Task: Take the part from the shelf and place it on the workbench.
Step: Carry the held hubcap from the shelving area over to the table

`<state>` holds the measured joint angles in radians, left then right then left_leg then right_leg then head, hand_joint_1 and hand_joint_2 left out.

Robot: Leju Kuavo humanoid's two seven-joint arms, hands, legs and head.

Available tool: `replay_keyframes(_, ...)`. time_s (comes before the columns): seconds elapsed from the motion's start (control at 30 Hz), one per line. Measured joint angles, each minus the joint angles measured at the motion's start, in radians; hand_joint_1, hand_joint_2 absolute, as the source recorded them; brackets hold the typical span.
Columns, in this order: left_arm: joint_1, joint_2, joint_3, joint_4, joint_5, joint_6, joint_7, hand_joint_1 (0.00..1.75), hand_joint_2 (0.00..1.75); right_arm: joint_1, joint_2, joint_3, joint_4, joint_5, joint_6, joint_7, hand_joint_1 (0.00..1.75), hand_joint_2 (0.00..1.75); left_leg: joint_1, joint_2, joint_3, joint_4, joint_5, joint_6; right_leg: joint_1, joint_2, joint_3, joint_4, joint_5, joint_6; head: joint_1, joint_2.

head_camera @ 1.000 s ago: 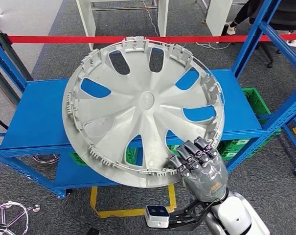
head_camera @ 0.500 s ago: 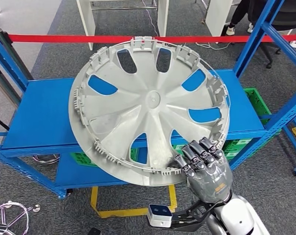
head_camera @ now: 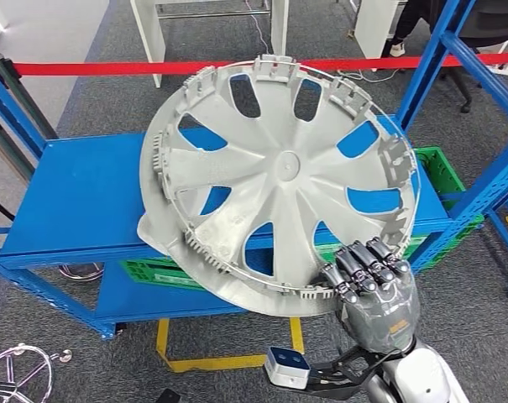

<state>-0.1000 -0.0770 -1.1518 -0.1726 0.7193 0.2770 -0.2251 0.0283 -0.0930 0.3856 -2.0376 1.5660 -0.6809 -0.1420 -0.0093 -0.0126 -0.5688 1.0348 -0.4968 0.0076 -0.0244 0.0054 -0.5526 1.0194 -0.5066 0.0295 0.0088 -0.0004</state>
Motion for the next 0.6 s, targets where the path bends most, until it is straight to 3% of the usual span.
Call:
replay_keyframes(0.07, -0.001, 0.001, -0.001, -0.001, -0.003, 0.002, 0.002, 0.0, 1.75, 0.01, 0.001, -0.009, -0.007, 0.0, 0.0, 0.0, 1.75, 1.75, 0.004, 0.001, -0.024, 0.067, -0.058, -0.012, -0.004, -0.005, -0.009, -0.003, 0.009, -0.014, -0.004, 0.0)
replay_keyframes(0.13, -0.002, 0.001, -0.002, -0.002, -0.007, 0.004, 0.006, 0.0, 1.75, 0.02, 0.003, -0.017, -0.013, 0.0, 0.0, 0.0, 1.75, 1.75, 0.009, 0.002, -0.064, 0.194, -0.136, -0.023, -0.003, -0.009, -0.022, -0.003, 0.019, -0.02, -0.009, 0.0)
replay_keyframes(0.17, -0.003, 0.001, -0.002, -0.002, -0.008, 0.005, 0.009, 0.0, 1.75, 0.024, 0.003, -0.019, -0.014, 0.0, 0.0, 0.0, 1.75, 1.75, 0.012, 0.002, -0.076, 0.243, -0.157, -0.027, -0.003, -0.011, -0.029, -0.003, 0.024, -0.021, -0.008, 0.0)
replay_keyframes(0.2, -0.003, 0.002, -0.003, -0.002, -0.01, 0.006, 0.011, 0.0, 1.75, 0.028, 0.003, -0.021, -0.015, 0.0, 0.0, 0.0, 1.75, 1.75, 0.014, 0.003, -0.073, 0.261, -0.158, -0.029, -0.003, -0.012, -0.036, -0.002, 0.03, -0.02, -0.009, 0.0)
replay_keyframes(0.23, -0.004, 0.002, -0.004, -0.002, -0.012, 0.006, 0.013, 0.0, 1.75, 0.031, 0.003, -0.022, -0.016, 0.0, 0.0, 0.0, 1.75, 1.75, 0.016, 0.003, -0.052, 0.238, -0.14, -0.03, -0.004, -0.012, -0.043, -0.001, 0.035, -0.019, -0.009, 0.0)
replay_keyframes(0.3, -0.005, 0.003, -0.005, -0.002, -0.015, 0.007, 0.014, 0.0, 1.75, 0.035, 0.003, -0.026, -0.02, 0.0, 0.0, 0.0, 1.75, 1.75, 0.02, 0.003, 0.03, 0.1, -0.083, -0.029, -0.005, -0.011, -0.054, 0.001, 0.045, -0.012, -0.009, 0.0)
replay_keyframes(0.37, -0.008, 0.003, -0.006, -0.003, -0.017, 0.007, 0.014, 0.0, 1.75, 0.036, 0.003, -0.03, -0.027, 0.0, 0.0, 0.0, 1.75, 1.75, 0.017, 0.001, 0.091, -0.015, -0.053, -0.023, -0.004, -0.01, -0.063, 0.002, 0.058, 0.0, -0.008, 0.0)
replay_keyframes(0.47, -0.008, 0.003, -0.006, -0.005, -0.018, 0.007, 0.014, 0.0, 1.75, 0.037, 0.004, -0.033, -0.036, 0.0, 0.0, 0.0, 1.75, 1.75, 0.011, -0.001, 0.085, -0.035, -0.041, -0.006, -0.005, -0.01, -0.07, -0.003, 0.08, 0.023, -0.008, 0.0)
replay_keyframes(0.5, -0.009, 0.003, -0.006, -0.005, -0.018, 0.007, 0.014, 0.0, 1.75, 0.038, 0.004, -0.034, -0.039, 0.0, 0.0, 0.001, 1.75, 1.75, 0.012, 0.001, 0.078, -0.036, -0.033, 0.002, -0.006, -0.009, -0.076, 0.0, 0.075, 0.028, -0.008, 0.0)
replay_keyframes(0.53, -0.009, 0.003, -0.006, -0.006, -0.019, 0.007, 0.015, 0.0, 1.75, 0.039, 0.004, -0.036, -0.043, 0.0, 0.0, 0.001, 1.75, 1.75, 0.012, 0.003, 0.069, -0.037, -0.023, 0.012, -0.007, -0.008, -0.086, 0.017, 0.053, 0.032, -0.006, 0.0)
replay_keyframes(0.6, -0.01, 0.003, -0.006, -0.007, -0.019, 0.007, 0.015, 0.0, 1.75, 0.041, 0.004, -0.038, -0.05, 0.0, 0.0, 0.0, 1.75, 1.75, 0.011, 0.007, 0.046, -0.039, -0.002, 0.026, -0.006, -0.007, -0.121, 0.112, -0.036, 0.034, -0.003, 0.0)
